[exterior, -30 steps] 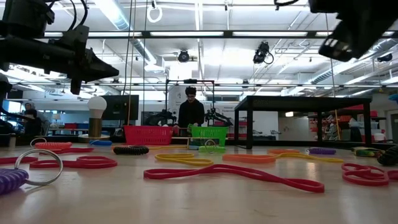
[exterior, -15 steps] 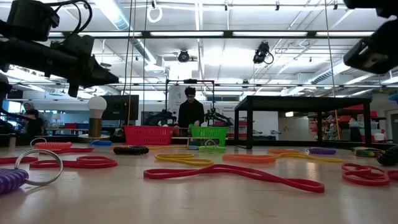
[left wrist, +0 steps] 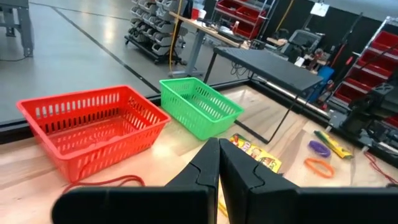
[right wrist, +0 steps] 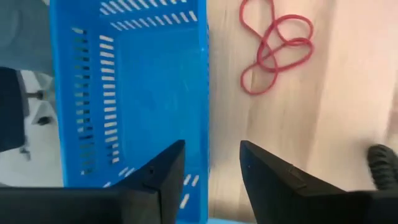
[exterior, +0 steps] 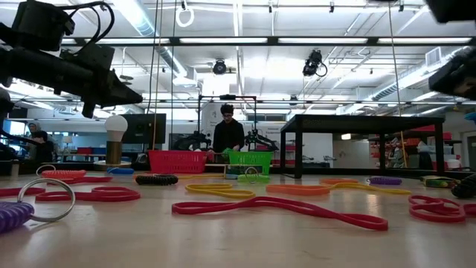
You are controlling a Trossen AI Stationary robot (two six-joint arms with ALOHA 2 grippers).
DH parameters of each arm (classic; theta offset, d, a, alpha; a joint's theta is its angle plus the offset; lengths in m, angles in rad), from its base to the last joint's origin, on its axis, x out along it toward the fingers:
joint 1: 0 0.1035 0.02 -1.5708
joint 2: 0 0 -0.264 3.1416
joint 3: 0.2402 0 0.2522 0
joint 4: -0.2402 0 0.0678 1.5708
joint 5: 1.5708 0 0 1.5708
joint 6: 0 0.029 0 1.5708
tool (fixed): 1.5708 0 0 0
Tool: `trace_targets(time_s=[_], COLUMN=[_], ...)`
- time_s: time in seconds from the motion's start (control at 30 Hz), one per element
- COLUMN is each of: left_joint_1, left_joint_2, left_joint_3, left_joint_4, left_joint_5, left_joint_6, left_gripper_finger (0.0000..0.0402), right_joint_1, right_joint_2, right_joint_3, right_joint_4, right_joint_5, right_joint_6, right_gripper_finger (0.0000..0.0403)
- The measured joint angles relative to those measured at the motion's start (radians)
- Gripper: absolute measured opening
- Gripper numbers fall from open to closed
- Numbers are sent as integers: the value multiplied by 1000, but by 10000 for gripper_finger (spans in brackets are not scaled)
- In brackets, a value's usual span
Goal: Pick & Place Office Desk Supplies
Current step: Put the blue bin on the shelf
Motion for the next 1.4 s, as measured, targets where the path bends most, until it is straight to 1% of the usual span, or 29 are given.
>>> trace_targets(time_s=[0.13, 0.27, 0.37, 0.47, 0.6, 0.67, 0.87, 0.97, 1.03, 1.1, 1.3, 1.4], left_joint_1=[0, -1, -1, -1, -1, -1, -1, -1, -1, -1, -1, -1], left_joint_2=[0, 7, 11, 11, 11, 10, 10, 10, 10, 10, 10, 12], left_joint_3=[0, 0, 0, 0, 0, 0, 0, 0, 0, 0, 0, 0], left_joint_4=[2, 2, 2, 1, 1, 2, 1, 2, 2, 2, 0, -1], left_joint_5=[11, 7, -10, -11, -9, -8, -23, -25, -23, -10, 47, 48], left_joint_6=[-42, -50, -47, -38, -40, -40, -43, -43, -43, -43, -57, -42], left_gripper_finger=[11, 11, 11, 11, 11, 11, 11, 11, 11, 11, 11, 11], right_joint_1=[3, 24, 28, 3, -31, -31, -13, -19, -25, -27, -14, 2], right_joint_2=[21, 21, 21, 21, 20, 4, -77, -115, -120, -110, -30, 9], right_joint_3=[0, -1, -11, -22, -23, -23, -23, -23, -23, -23, -23, -23], right_joint_4=[-4, 31, 67, 99, 98, 92, 80, 71, 72, 72, 79, 75], right_joint_5=[-41, -44, -33, -21, -54, -75, -83, -33, 0, 6, -5, 2], right_joint_6=[-7, -7, -1, 44, 126, 154, 226, 277, 292, 295, 252, 224], right_gripper_finger=[142, 113, 84, 51, 11, 5, 7, 4, 12, 34, 135, 170])
